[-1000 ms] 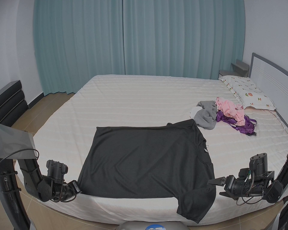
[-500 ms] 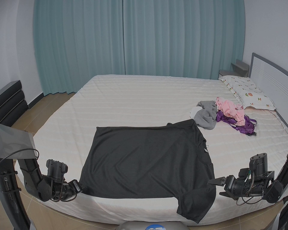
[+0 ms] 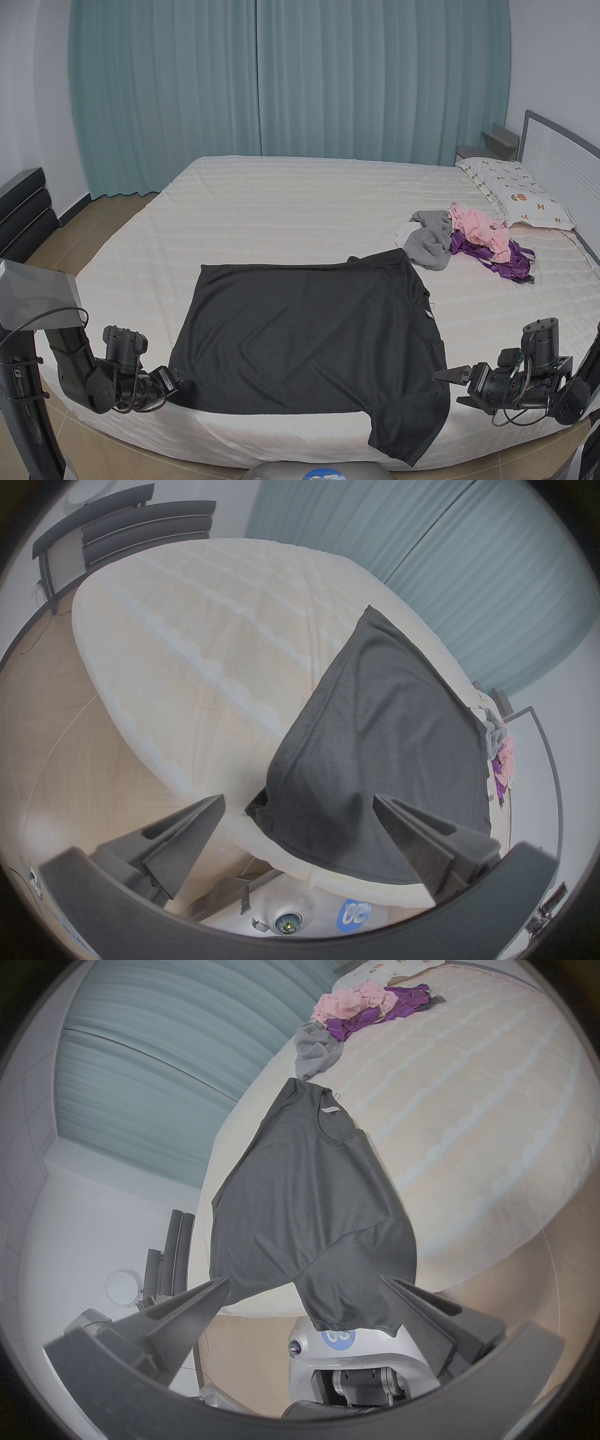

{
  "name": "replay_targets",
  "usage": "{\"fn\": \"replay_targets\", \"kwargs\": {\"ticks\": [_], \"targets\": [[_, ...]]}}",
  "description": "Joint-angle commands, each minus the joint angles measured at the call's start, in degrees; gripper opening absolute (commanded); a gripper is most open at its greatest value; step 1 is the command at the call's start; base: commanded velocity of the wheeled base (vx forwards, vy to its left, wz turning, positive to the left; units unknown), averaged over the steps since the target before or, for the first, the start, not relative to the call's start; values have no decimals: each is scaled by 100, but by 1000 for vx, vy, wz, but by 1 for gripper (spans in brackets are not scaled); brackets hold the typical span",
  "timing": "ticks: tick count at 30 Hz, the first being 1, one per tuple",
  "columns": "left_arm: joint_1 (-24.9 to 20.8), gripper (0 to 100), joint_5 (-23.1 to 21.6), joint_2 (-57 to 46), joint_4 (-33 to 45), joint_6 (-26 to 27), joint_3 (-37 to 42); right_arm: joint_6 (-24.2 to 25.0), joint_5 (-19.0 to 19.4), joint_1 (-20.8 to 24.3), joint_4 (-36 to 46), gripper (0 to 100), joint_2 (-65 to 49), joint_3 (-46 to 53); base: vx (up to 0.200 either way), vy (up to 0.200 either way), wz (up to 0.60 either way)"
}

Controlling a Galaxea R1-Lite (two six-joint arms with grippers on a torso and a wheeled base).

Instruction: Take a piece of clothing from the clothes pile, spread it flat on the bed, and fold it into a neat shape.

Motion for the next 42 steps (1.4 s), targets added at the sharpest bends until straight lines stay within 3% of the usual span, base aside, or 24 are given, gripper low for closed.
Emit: {"fn": "replay_targets", "kwargs": {"ticks": [1, 6, 7, 28, 34, 42], "targets": [[-2, 100, 31, 152, -15, -3, -82, 6, 2, 2, -101, 100, 57, 52, 0, 0, 0], [-2, 100, 31, 152, -6, -12, -108, 6, 2, 2, -127, 100, 75, 79, 0, 0, 0], [-2, 0, 23, 144, 11, -12, -108, 6, 2, 2, -127, 100, 75, 79, 0, 0, 0], [95, 0, 58, -384, 46, -3, 331, -126, -95, 2, -75, 100, 295, 114, 0, 0, 0], [121, 0, 49, -357, 46, -12, 340, -310, -412, -77, -268, 100, 1182, 17, 0, 0, 0], [121, 0, 49, -340, 37, -12, 340, -372, -517, -297, -874, 100, 1719, -36, 0, 0, 0]]}}
